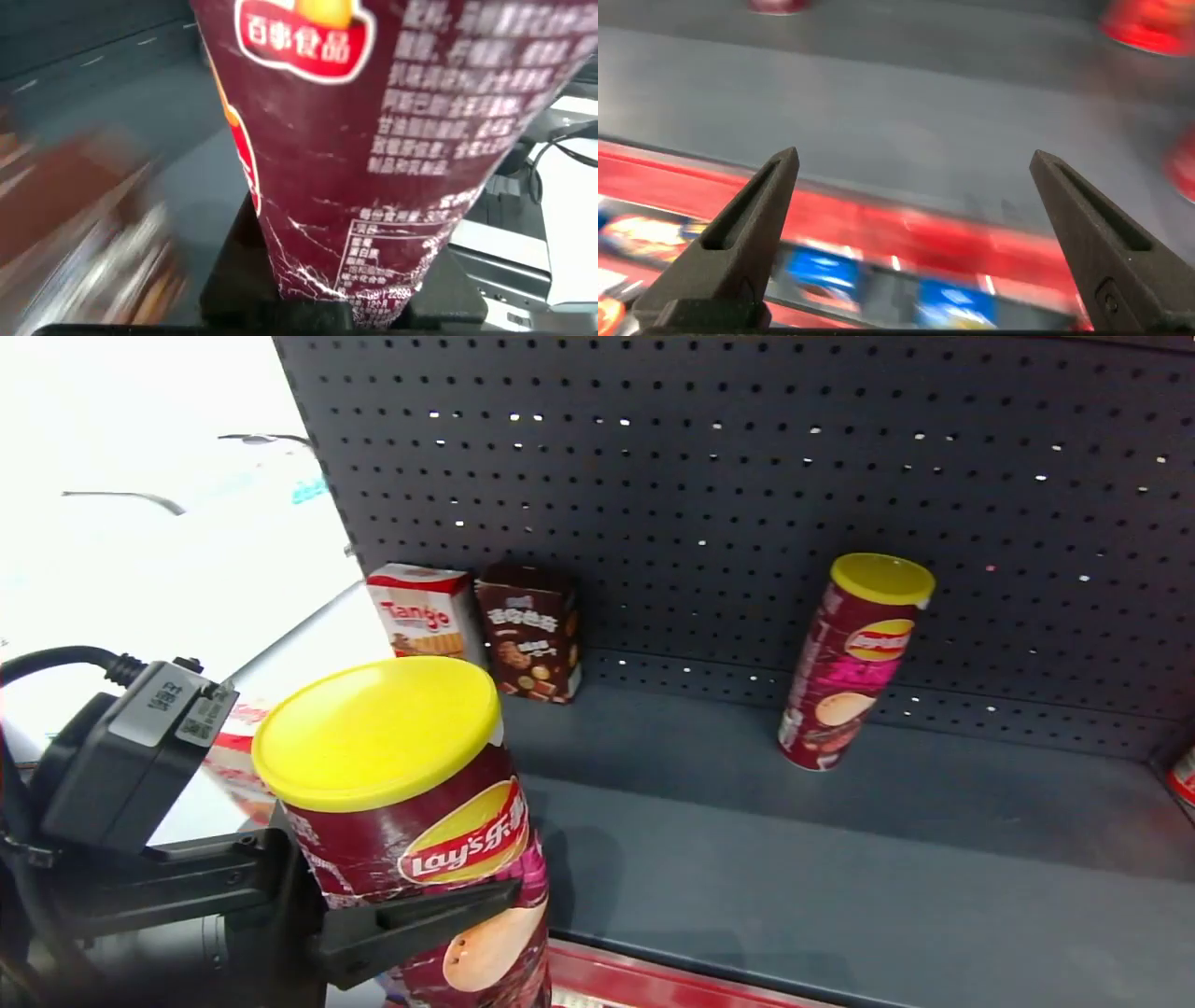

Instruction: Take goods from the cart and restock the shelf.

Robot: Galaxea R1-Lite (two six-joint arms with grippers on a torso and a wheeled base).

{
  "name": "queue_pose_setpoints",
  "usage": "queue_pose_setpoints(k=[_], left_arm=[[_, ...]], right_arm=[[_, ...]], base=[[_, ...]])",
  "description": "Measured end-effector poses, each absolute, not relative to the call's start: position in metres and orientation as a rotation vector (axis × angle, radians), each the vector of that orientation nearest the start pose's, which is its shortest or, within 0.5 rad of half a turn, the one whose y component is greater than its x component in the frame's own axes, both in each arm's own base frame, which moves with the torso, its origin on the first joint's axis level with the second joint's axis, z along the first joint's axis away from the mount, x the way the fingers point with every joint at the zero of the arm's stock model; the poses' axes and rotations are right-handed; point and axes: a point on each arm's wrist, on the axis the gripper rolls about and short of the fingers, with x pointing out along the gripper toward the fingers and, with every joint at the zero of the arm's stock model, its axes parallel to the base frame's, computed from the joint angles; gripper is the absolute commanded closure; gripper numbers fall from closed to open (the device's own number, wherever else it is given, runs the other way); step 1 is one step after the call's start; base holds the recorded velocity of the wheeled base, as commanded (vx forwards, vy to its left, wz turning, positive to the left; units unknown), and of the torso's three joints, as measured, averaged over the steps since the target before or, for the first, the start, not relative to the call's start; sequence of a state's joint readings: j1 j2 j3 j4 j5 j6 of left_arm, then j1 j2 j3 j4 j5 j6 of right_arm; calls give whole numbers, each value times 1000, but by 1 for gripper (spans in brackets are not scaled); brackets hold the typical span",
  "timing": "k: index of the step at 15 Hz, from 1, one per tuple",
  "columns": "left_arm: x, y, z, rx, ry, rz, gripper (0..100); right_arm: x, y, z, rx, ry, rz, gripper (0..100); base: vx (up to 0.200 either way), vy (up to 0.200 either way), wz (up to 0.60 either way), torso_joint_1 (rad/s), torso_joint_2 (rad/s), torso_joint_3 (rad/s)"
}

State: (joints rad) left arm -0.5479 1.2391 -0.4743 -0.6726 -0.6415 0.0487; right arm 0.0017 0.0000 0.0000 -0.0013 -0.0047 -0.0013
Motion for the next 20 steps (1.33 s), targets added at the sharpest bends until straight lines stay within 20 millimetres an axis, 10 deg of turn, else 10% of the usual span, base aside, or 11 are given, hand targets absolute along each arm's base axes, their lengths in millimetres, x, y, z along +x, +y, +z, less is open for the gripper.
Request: queue_pose_setpoints(k=[20], left_arm=[[145,-104,206,36,77,-1187,100]], right_arm=[[-23,0,76,-1,-1,-6,0]], base=[[0,0,-90,1,0,1]])
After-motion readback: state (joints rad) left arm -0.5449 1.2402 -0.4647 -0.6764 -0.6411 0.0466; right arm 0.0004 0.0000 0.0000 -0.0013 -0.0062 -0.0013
